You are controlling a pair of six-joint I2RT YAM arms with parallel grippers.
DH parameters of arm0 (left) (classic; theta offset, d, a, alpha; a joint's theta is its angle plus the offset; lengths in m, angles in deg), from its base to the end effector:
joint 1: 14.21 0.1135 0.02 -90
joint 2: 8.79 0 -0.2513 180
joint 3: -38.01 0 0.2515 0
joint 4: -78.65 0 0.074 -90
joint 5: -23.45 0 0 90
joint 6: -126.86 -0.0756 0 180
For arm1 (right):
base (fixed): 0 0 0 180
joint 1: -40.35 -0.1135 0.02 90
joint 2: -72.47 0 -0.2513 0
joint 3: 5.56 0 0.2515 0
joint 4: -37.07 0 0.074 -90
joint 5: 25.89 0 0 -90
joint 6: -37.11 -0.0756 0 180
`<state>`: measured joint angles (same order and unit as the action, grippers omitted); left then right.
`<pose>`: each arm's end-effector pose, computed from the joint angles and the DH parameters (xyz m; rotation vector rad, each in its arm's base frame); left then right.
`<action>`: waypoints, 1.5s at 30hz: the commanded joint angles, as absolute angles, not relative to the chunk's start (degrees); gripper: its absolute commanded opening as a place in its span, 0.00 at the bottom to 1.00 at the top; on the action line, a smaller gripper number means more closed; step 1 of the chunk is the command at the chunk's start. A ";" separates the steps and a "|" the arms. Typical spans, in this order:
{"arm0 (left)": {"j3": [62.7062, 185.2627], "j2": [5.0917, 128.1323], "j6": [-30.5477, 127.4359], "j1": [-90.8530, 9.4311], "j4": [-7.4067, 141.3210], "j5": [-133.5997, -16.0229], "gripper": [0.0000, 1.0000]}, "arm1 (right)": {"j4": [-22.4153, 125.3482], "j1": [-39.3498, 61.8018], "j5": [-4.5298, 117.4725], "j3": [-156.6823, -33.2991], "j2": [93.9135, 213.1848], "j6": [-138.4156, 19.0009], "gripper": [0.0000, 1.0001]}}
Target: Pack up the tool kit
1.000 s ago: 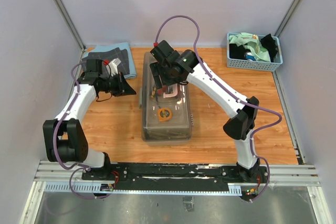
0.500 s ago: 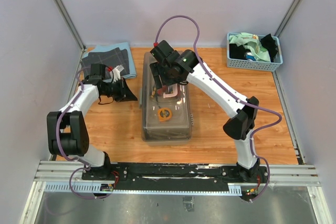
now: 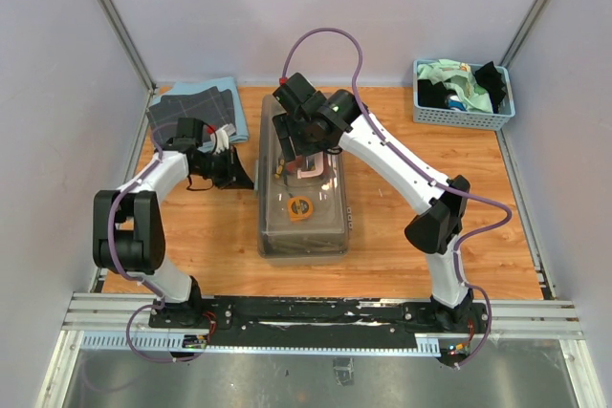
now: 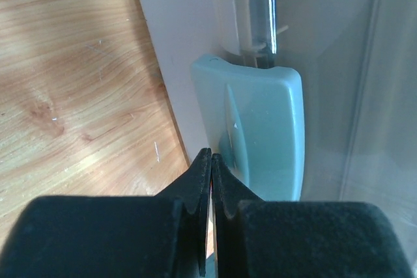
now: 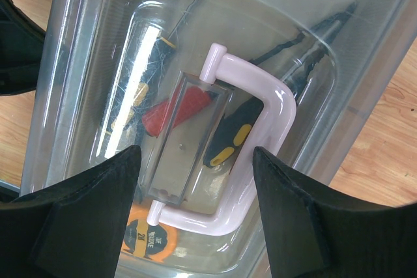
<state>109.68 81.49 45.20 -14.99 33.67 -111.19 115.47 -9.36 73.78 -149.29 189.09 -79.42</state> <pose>0.3157 -0.0574 0.1701 0.0768 2.5538 -1.0882 0.3003 0.3345 0.3369 -0.4268 2.4487 0.3734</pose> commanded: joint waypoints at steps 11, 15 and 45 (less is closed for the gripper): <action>116.34 84.62 47.45 -19.53 36.59 -115.73 0.05 | 114.15 -9.40 67.78 -149.44 192.64 -80.52 0.70; 115.93 83.67 45.58 -19.02 35.75 -112.85 0.07 | 114.16 -9.14 68.12 -149.07 192.15 -80.54 0.70; 115.41 54.53 50.09 -26.13 38.44 -92.71 0.99 | 97.16 3.71 67.61 -110.69 152.75 -77.98 0.98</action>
